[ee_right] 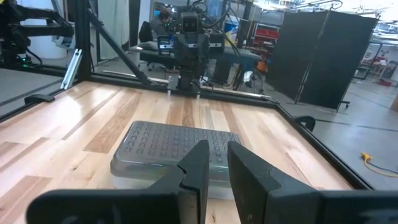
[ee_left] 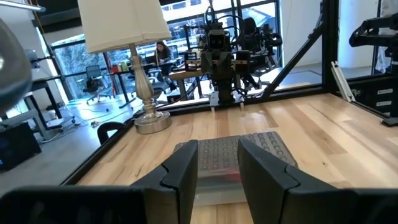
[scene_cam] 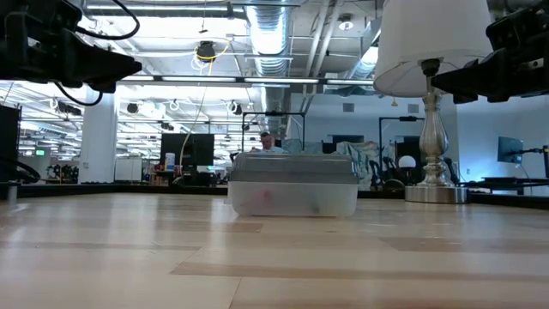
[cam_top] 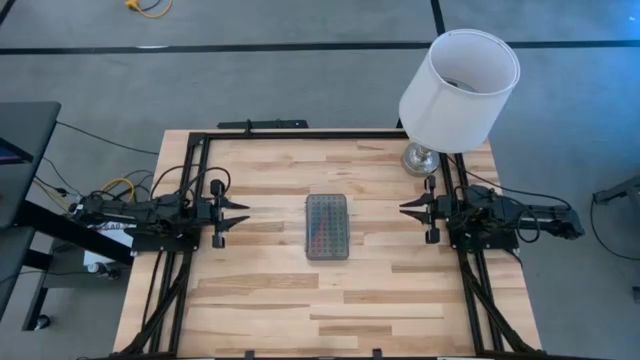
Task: Pick & place school supplies into a supply box
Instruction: Return to Home Position
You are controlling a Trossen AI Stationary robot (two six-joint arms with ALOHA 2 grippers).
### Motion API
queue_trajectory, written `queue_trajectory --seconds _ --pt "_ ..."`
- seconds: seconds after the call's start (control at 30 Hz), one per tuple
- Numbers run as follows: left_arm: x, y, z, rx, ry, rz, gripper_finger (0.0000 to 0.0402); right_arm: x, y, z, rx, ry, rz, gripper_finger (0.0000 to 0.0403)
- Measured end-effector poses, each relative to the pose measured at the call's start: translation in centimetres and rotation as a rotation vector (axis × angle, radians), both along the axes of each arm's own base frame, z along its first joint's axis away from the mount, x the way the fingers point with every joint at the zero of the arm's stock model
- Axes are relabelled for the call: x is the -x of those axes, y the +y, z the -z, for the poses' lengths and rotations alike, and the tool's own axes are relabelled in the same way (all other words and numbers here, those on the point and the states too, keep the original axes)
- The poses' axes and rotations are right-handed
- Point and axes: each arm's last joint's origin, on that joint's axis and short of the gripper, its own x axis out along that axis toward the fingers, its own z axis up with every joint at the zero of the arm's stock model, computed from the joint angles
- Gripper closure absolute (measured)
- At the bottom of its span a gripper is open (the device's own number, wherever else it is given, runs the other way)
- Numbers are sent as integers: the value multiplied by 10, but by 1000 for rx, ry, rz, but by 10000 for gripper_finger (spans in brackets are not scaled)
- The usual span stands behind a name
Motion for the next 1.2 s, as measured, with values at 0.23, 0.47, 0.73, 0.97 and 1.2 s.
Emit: queue_trajectory --seconds 0.23,0.47,0.73,0.97,1.2 --pt "0 0 0 13 -1 1 292 0 0 0 0 0 0 350" --pt "0 0 0 1 0 0 292 0 0 0 0 0 0 350" --pt "0 0 0 -2 1 0 292 0 0 0 0 0 0 350" --pt "0 0 0 11 0 1 292 0 0 0 0 0 0 349" --pt "0 0 0 9 0 0 292 0 0 0 0 1 0 349"
